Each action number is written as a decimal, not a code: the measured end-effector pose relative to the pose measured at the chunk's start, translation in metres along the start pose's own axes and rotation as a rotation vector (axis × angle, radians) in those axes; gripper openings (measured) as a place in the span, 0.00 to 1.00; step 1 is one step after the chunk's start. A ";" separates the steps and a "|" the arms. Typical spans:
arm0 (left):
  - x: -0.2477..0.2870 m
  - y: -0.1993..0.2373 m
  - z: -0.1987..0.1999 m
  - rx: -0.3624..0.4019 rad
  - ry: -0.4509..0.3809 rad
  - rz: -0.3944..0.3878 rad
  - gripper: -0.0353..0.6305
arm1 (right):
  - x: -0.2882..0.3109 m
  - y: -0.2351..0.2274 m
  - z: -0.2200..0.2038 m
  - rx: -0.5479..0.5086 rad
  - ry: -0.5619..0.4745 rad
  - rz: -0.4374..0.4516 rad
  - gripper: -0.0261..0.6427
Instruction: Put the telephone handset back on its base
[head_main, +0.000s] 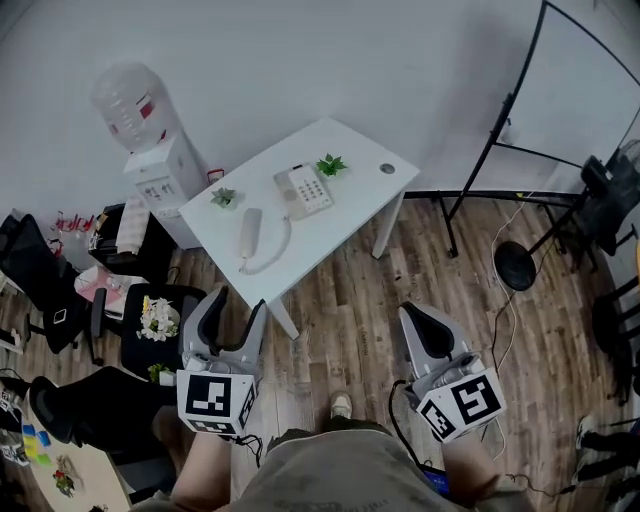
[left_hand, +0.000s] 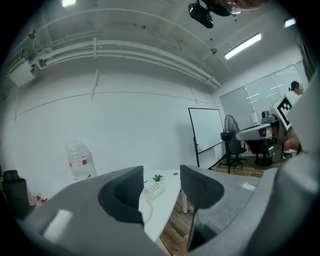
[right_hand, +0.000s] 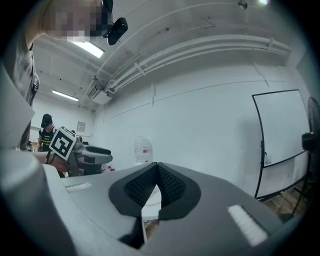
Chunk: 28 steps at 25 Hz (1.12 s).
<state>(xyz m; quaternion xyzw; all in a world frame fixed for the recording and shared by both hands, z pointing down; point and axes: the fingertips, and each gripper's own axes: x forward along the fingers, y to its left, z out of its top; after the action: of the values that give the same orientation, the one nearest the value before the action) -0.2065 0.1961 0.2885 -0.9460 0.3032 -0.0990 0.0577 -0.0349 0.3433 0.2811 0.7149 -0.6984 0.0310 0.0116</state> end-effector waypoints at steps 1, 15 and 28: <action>0.010 -0.003 0.002 0.006 0.000 0.007 0.40 | 0.005 -0.011 -0.001 0.001 0.001 0.005 0.08; 0.081 0.018 -0.010 0.022 0.069 0.098 0.41 | 0.074 -0.064 -0.024 0.029 0.065 0.099 0.08; 0.167 0.078 -0.047 -0.028 0.122 0.100 0.41 | 0.192 -0.094 -0.040 0.005 0.131 0.154 0.08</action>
<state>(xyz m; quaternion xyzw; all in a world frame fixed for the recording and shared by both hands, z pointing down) -0.1281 0.0333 0.3468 -0.9225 0.3545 -0.1494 0.0309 0.0620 0.1559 0.3352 0.6557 -0.7489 0.0802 0.0528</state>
